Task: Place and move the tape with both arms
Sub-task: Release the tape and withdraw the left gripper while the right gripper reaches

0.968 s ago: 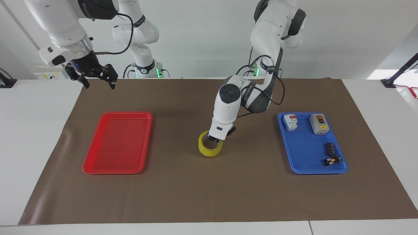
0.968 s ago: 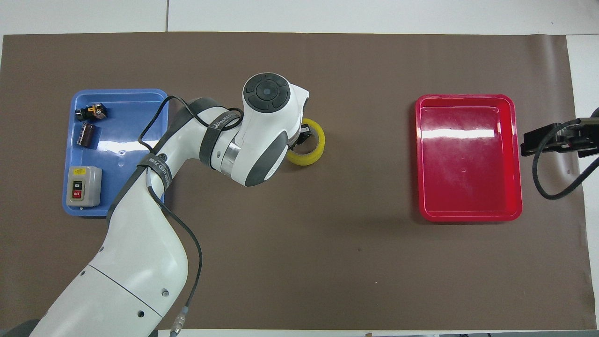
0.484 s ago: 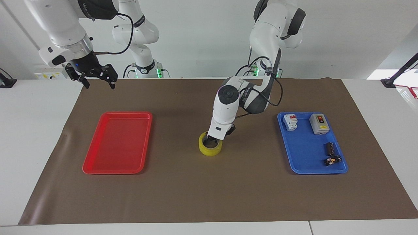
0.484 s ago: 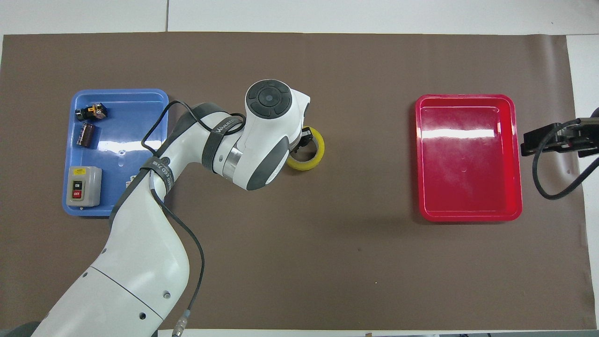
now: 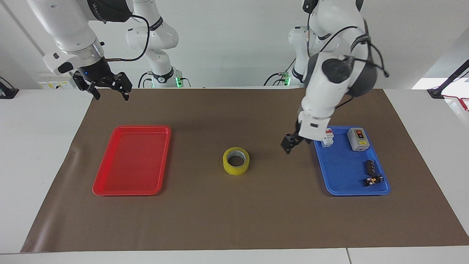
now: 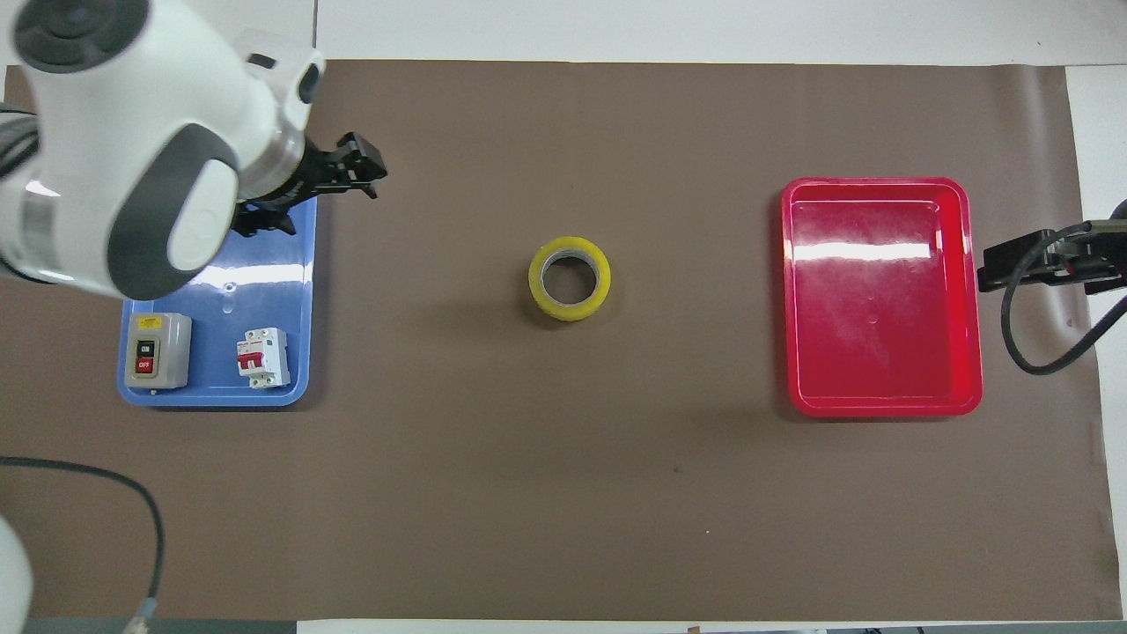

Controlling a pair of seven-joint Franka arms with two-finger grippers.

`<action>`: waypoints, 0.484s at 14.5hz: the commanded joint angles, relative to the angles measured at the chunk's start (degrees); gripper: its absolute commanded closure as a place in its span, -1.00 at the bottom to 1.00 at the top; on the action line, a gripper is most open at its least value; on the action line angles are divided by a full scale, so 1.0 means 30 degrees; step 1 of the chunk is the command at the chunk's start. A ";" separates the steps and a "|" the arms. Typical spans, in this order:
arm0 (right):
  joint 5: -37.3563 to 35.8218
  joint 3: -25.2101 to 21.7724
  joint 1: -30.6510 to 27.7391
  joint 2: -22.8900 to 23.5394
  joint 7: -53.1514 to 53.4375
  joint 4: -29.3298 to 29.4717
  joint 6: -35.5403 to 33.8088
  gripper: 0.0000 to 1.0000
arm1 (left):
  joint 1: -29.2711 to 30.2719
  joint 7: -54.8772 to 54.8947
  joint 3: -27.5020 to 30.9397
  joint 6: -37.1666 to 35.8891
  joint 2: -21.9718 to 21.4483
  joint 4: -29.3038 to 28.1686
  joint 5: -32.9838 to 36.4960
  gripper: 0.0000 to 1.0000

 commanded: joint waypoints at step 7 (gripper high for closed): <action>0.0680 0.0251 0.3447 0.3412 0.0180 -0.0146 0.4416 -1.00 | 0.3271 0.9058 -0.0188 -0.6789 -0.4965 -0.1274 0.0221 -1.00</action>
